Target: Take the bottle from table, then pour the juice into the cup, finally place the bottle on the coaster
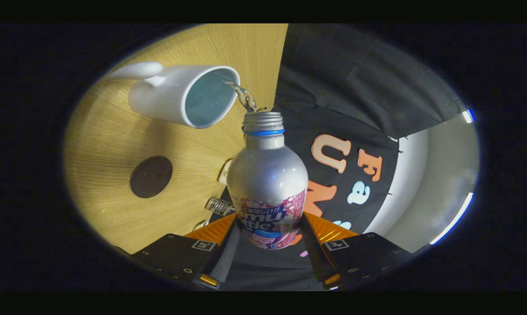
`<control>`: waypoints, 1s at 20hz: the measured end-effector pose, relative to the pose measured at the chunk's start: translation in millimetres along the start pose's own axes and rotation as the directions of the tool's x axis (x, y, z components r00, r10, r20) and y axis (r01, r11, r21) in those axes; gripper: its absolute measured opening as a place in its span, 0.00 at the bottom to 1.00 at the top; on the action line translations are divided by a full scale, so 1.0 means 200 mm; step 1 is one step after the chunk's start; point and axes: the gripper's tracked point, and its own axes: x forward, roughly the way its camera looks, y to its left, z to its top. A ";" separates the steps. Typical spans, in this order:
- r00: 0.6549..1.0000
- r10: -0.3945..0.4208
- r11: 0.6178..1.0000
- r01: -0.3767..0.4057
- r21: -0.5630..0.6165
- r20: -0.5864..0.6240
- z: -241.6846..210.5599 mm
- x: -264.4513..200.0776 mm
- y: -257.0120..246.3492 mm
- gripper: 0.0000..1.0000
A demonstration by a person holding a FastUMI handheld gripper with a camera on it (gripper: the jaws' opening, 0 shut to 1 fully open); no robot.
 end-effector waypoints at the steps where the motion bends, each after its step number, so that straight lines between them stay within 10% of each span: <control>1: 1.000 0.005 1.000 -0.005 -0.005 0.000 0.00 0.00 0.00 0.74; 20: 0.998 0.050 0.992 -0.045 -0.116 0.038 0.03 0.01 -0.02 0.74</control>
